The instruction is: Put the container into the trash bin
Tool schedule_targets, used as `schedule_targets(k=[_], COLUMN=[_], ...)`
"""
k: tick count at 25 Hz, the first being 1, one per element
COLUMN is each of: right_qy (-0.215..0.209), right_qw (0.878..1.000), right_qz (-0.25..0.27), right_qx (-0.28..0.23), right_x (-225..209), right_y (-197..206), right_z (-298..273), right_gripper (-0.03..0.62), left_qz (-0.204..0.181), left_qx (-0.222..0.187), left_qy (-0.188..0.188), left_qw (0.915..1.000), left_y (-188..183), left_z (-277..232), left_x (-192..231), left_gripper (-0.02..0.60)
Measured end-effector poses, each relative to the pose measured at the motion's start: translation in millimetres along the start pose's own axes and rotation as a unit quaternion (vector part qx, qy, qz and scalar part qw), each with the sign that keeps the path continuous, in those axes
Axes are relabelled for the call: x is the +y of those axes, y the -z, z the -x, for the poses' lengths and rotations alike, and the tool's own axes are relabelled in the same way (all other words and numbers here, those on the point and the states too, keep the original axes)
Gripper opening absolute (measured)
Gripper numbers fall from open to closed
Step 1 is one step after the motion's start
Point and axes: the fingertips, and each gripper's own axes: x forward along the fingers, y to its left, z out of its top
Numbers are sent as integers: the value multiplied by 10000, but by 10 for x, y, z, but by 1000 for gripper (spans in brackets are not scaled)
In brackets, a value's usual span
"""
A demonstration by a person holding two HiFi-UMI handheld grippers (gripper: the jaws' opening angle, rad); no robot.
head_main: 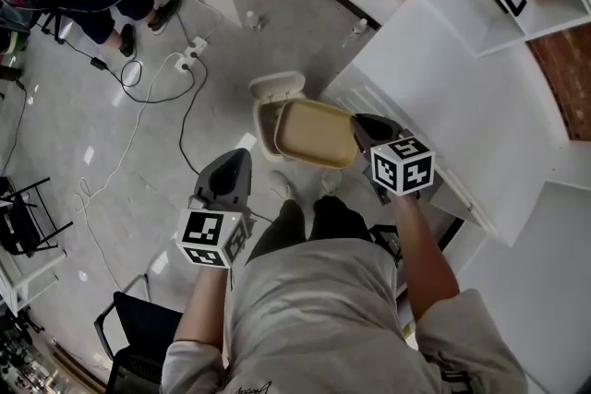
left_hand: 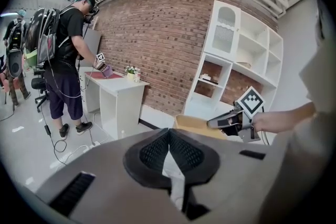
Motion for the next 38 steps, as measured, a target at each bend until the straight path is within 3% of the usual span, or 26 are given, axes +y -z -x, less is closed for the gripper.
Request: schedule_targets(k=[20, 38], right_qy=[-516, -409], right_qw=[9960, 9954], right_qz=[408, 218], right_qx=[602, 837], right_x=[-166, -218], right_y=[249, 651], right_z=[-632, -1399], right_gripper=[40, 40], left_qz=[531, 796], left_qx=[150, 276], left_qy=[-465, -673], left_qw=[9974, 9942], left_y=[421, 945], left_z=[-221, -391], left_x=[86, 436], left_gripper=[15, 15])
